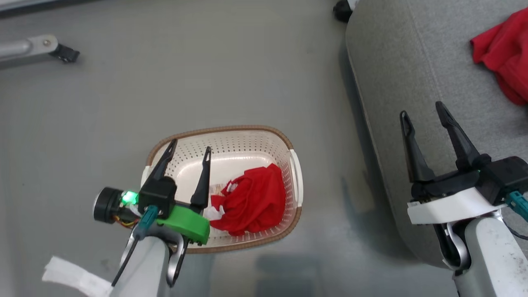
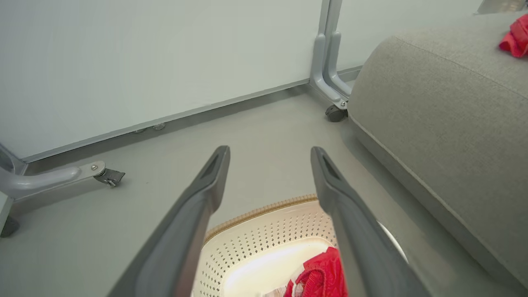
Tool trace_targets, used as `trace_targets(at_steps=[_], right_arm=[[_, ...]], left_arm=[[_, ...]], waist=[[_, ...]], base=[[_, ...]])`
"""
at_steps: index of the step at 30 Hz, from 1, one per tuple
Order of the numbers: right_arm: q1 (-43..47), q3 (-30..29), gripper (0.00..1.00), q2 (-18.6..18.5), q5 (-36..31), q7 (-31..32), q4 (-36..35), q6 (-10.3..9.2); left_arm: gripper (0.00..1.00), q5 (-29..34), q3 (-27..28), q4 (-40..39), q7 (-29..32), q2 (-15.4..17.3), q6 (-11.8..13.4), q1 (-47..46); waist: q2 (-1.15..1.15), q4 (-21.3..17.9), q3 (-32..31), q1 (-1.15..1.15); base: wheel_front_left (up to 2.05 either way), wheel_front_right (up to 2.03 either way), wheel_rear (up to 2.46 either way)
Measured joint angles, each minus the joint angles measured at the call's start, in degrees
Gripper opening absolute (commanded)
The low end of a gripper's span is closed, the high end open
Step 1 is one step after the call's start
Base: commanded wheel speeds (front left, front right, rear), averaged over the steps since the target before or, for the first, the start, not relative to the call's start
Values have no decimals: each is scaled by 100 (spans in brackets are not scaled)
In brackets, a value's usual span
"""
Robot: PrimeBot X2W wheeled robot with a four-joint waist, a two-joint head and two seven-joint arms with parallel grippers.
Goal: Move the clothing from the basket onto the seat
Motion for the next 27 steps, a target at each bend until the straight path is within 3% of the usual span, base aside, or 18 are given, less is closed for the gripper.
trace_targets(at_steps=[9,17,27], right_arm=[[-514,51,100,2,-58,0,-237,0],[-824,169,100,142,-74,0,-348,0],[-942,198,100,289,-71,0,-438,0]], left_arm=[[100,294,-1261,2178,2,166,-277,-1666],[100,-240,-2670,3923,3,123,-282,-2935],[100,-883,-3594,4931,196,110,-283,-3705]], waist=[[0,-96,1191,0],[0,-273,2038,0],[0,-598,2805,1]], base=[[0,0,0],[0,0,0],[0,0,0]])
